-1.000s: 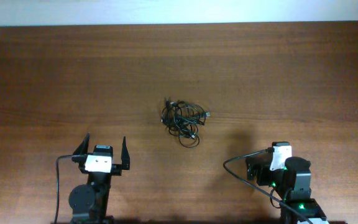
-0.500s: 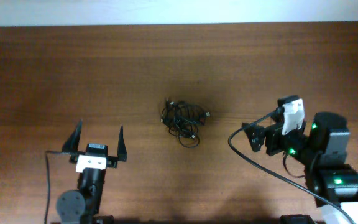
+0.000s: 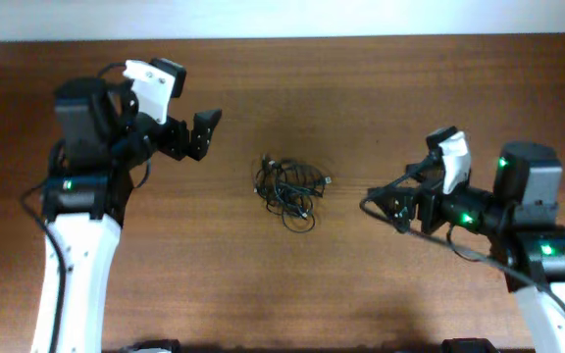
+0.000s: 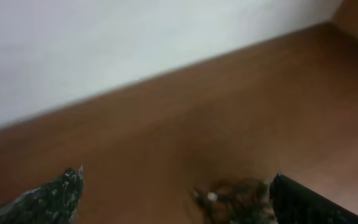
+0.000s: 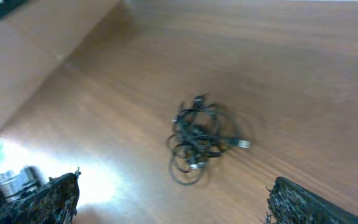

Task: Untangle cables
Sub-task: 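Lower the left gripper onto the cable tangle and close on a cable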

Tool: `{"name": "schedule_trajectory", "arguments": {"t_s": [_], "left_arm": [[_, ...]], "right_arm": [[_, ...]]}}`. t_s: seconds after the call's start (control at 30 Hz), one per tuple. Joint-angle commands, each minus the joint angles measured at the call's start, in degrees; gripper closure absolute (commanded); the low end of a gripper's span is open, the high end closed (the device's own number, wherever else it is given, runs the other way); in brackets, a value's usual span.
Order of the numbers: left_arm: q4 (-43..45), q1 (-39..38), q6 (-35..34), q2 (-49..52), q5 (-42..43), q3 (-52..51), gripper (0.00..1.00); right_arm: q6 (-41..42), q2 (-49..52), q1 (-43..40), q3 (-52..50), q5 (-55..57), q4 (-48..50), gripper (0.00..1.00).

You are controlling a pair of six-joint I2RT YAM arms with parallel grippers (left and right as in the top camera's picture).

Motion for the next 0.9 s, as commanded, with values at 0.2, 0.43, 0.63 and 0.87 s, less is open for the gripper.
{"name": "schedule_trajectory", "arguments": {"t_s": [0.2, 0.43, 0.63, 0.87], "left_arm": [[-5.22, -2.21, -8.76, 13.09, 6.97, 0.79, 0.15], [-5.68, -11.30, -29.66, 22.23, -11.74, 0.72, 0.25], [-5.16, -15.30, -34.34, 30.10, -13.64, 0.72, 0.41], [-4.52, -15.34, -40.74, 35.06, -11.47, 0.72, 0.47]], "right_arm": [[9.35, 14.38, 0.37, 0.81, -5.16, 5.01, 0.14], [22.80, 16.70, 0.37, 0.81, 10.01, 6.12, 0.19], [23.82, 16.70, 0.37, 0.81, 10.08, 5.64, 0.21], [23.87, 16.70, 0.37, 0.81, 10.60, 5.62, 0.21]]}}
